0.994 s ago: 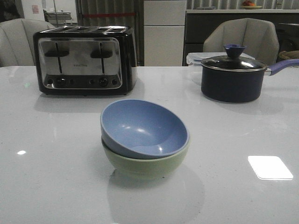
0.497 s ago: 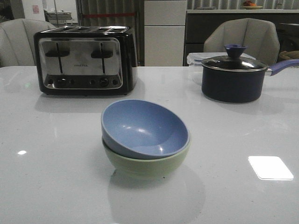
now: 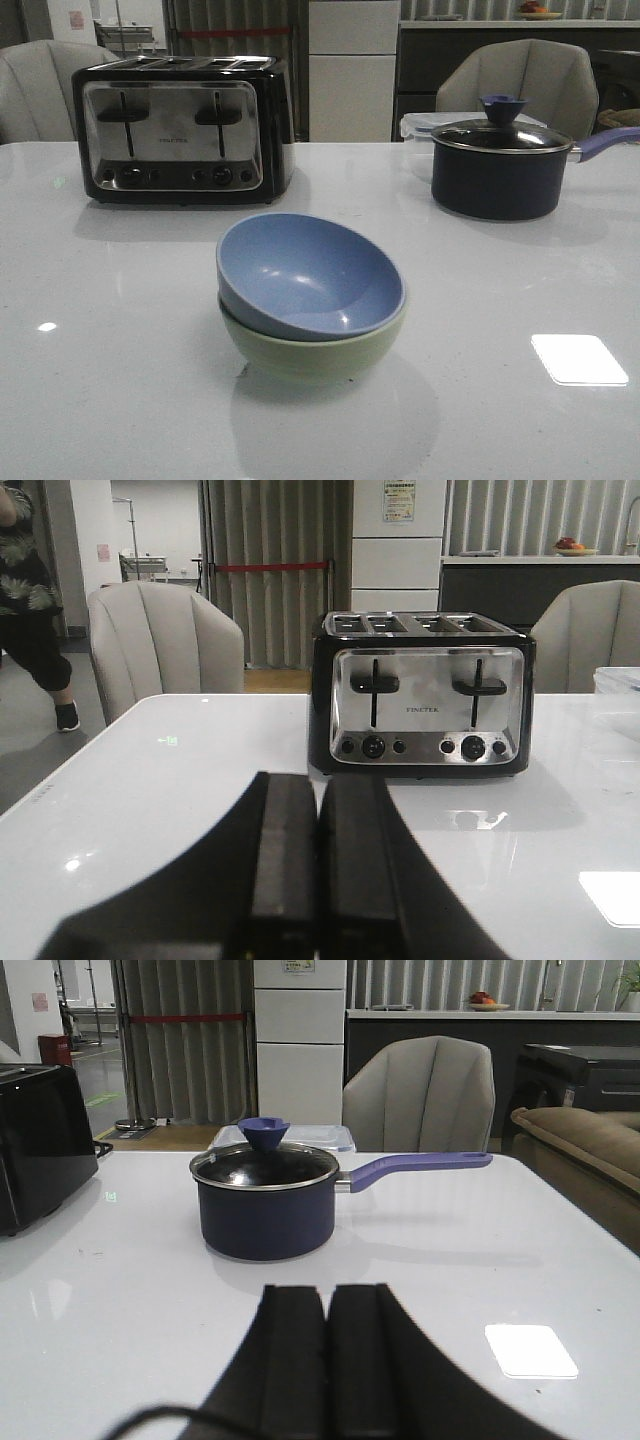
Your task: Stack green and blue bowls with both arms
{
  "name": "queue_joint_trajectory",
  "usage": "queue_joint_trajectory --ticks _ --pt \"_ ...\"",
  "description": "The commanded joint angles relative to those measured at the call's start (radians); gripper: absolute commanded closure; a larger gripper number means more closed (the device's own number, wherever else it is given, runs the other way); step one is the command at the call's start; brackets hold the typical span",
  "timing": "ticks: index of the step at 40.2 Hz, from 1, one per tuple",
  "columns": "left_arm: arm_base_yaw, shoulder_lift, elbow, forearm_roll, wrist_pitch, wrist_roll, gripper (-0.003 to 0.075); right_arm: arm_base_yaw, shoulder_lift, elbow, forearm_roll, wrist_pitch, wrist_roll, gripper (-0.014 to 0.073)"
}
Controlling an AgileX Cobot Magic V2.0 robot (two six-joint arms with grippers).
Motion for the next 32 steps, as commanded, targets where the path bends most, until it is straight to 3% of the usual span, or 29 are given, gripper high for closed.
queue_joint_trajectory --ticks 1,4,32 --pt "-0.006 -0.02 0.004 -0.001 -0.089 -0.008 0.0627 0.001 -0.019 -0.003 0.064 -0.065 -0.068 0.0536" --pt "-0.006 -0.02 0.004 -0.001 -0.089 -0.008 0.0627 0.001 -0.019 -0.003 0.108 -0.056 -0.11 0.0536" --pt "-0.006 -0.02 0.004 -0.001 -0.089 -0.008 0.0627 0.001 -0.019 -0.003 0.1 -0.06 -0.11 0.0536"
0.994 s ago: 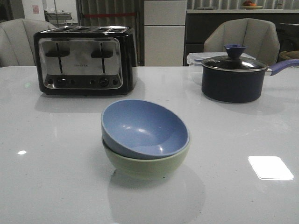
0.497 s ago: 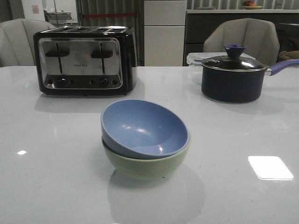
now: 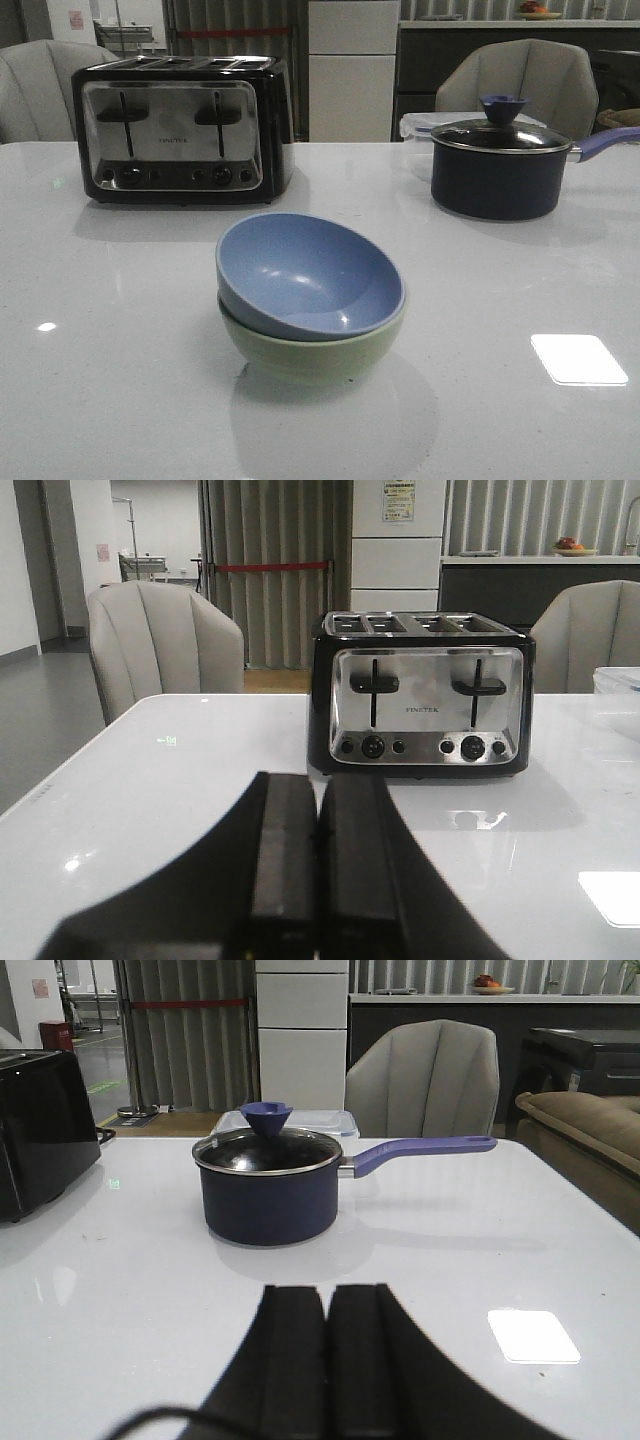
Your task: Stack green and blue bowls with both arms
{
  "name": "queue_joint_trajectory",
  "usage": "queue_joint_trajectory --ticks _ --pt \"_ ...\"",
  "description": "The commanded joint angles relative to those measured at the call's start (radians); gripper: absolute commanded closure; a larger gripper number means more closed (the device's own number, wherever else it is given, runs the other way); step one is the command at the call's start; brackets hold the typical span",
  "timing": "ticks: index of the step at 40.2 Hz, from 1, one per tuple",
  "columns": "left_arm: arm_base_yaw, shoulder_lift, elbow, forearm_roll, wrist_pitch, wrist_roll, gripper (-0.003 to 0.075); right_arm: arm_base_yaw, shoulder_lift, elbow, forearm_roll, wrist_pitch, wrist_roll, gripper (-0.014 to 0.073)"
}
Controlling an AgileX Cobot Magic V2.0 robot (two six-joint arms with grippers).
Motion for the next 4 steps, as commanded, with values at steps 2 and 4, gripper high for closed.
queue_joint_trajectory --ticks 2,4 --pt "-0.006 -0.02 0.004 -0.001 -0.089 -0.008 0.0627 0.001 -0.019 -0.003 0.002 -0.09 -0.015 0.0536" --pt "-0.006 -0.02 0.004 -0.001 -0.089 -0.008 0.0627 0.001 -0.019 -0.003 0.002 -0.09 -0.015 0.0536"
